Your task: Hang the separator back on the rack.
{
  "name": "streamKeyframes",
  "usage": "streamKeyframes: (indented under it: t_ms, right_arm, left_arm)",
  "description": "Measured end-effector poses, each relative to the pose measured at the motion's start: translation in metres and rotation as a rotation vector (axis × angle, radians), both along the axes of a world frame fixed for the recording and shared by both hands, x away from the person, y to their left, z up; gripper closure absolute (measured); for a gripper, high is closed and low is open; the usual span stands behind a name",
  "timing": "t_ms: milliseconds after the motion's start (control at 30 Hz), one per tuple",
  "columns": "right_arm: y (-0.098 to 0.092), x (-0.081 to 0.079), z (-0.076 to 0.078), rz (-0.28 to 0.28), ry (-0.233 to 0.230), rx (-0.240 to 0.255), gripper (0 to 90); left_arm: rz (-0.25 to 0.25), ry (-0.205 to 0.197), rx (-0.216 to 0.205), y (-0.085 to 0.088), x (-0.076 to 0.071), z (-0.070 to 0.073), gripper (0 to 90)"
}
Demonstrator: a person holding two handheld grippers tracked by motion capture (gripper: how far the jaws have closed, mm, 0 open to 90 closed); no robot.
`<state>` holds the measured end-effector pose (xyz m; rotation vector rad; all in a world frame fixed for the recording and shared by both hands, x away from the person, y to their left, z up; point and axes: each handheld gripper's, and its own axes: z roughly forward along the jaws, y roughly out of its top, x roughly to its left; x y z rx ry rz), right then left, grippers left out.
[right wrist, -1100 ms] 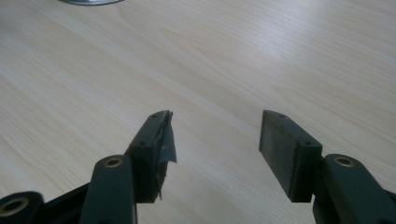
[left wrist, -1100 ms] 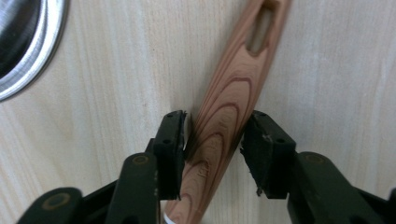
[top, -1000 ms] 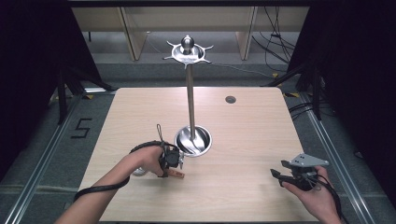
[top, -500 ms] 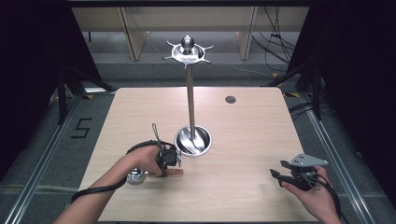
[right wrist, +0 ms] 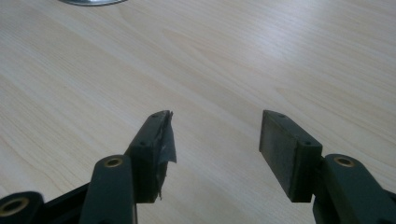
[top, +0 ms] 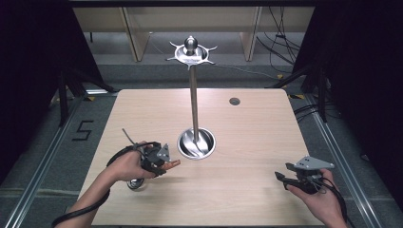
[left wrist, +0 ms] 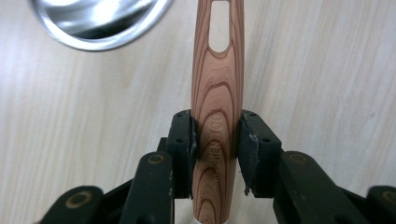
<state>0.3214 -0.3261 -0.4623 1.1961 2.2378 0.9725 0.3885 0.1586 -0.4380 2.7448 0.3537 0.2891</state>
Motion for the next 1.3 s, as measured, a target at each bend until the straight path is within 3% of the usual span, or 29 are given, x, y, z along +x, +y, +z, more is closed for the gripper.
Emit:
streamKeyframes:
  t_ms: [33,100,167,200,300,400,567,733,767,800,900,967,1033,1067,1133,1167,1300]
  right_arm:
    - [-0.001,0.001,0.000,0.014,-0.012,-0.014,44.5]
    - [-0.001,0.001,0.000,0.011,-0.011,-0.011,44.5]
    - [0.000,0.001,0.000,0.009,0.003,-0.005,44.5]
    - [-0.001,0.002,0.000,0.018,-0.023,-0.022,44.5]
    - [0.001,0.000,0.000,-0.004,-0.001,-0.003,44.5]
    - [0.002,-0.001,0.000,-0.008,0.008,-0.001,44.5]
    - [-0.002,0.002,0.000,0.024,-0.021,-0.030,44.5]
    - [0.001,0.000,0.000,0.003,0.000,-0.012,44.5]
    - [0.000,0.001,0.000,0.011,-0.007,-0.020,44.5]
    - [0.000,0.001,0.000,0.011,-0.007,-0.020,44.5]
    - [-0.001,0.002,0.000,0.020,-0.015,-0.021,44.5]
    - [0.001,-0.001,0.000,-0.001,0.017,-0.003,44.5]
    - [0.001,-0.001,0.000,-0.001,0.021,-0.001,44.5]
    - [0.001,0.001,0.000,0.013,-0.007,-0.011,44.5]
    - [0.001,0.001,0.000,0.011,-0.006,-0.007,44.5]
    - [0.001,0.001,0.000,0.011,-0.006,-0.007,44.5]
    - [0.001,0.001,0.000,0.013,-0.007,-0.010,44.6]
  left_arm:
    - [0.036,-0.022,-0.045,0.008,-0.004,0.001,67.3]
    - [0.043,-0.036,-0.047,0.012,-0.005,0.003,67.3]
    - [0.065,-0.063,-0.076,0.021,-0.009,0.007,67.4]
    - [0.078,-0.076,-0.093,0.024,-0.011,0.008,67.4]
    - [0.105,-0.100,-0.128,0.031,-0.016,0.011,67.4]
    - [0.153,-0.135,-0.183,0.039,-0.022,0.014,67.4]
    - [0.221,-0.178,-0.288,0.052,-0.028,0.018,67.4]
    - [0.255,-0.221,-0.319,0.060,-0.029,0.019,67.4]
    - [0.288,-0.247,-0.372,0.061,-0.030,0.020,67.5]
    - [0.288,-0.247,-0.372,0.061,-0.030,0.020,67.4]
    - [0.330,-0.279,-0.430,0.064,-0.032,0.023,67.4]
    - [0.365,-0.308,-0.467,0.066,-0.033,0.026,67.4]
    - [0.396,-0.316,-0.502,0.065,-0.035,0.027,67.4]
    - [0.417,-0.316,-0.536,0.063,-0.036,0.027,67.4]
    - [0.416,-0.328,-0.539,0.063,-0.037,0.030,67.4]
    - [0.443,-0.326,-0.570,0.061,-0.039,0.030,67.4]
    - [0.465,-0.307,-0.635,0.056,-0.041,0.032,67.4]
